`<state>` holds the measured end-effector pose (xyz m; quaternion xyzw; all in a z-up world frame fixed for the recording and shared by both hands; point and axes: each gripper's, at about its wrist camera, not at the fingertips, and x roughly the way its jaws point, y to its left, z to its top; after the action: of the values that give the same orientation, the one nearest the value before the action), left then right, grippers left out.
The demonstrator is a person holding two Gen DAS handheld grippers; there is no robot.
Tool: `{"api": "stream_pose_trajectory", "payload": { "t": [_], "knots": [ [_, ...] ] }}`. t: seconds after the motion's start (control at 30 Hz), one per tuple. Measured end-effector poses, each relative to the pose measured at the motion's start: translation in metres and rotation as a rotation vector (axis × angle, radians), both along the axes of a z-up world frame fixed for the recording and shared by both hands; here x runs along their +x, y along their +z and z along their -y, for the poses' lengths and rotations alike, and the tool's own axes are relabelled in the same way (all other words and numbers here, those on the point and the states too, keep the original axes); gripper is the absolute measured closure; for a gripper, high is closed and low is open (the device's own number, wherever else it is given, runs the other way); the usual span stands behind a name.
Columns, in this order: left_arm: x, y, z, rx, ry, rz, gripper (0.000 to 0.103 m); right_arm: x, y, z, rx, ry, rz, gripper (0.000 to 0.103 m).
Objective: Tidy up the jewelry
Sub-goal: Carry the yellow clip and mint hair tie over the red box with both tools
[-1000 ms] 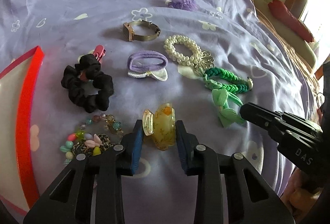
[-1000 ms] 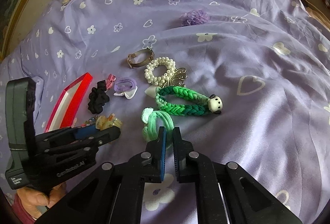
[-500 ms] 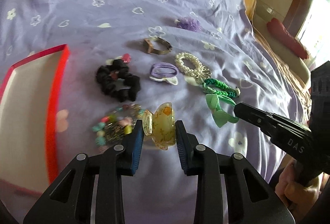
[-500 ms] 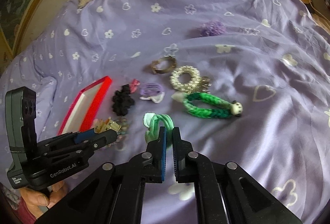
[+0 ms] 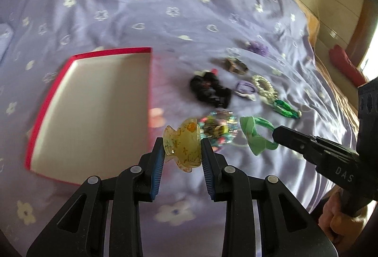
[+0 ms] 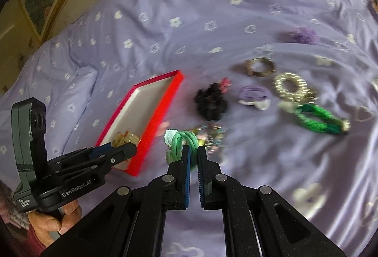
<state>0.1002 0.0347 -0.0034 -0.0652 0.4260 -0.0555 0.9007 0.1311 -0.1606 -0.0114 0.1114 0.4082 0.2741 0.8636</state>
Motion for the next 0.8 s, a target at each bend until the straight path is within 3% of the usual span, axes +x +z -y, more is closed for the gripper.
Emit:
{"api": "stream_pose_trajectory", "payload": {
  "t": [0.5, 0.8],
  "knots": [
    [-0.009, -0.013, -0.094, 0.010, 0.167, -0.019, 0.074, 0.007, 0.004, -0.099, -0.010, 0.172, -0.002, 0.098],
    [0.000, -0.035, -0.132, 0.023, 0.230, -0.070, 0.074, 0.021, -0.016, -0.157, -0.049, 0.280, -0.053, 0.098]
  ]
}}
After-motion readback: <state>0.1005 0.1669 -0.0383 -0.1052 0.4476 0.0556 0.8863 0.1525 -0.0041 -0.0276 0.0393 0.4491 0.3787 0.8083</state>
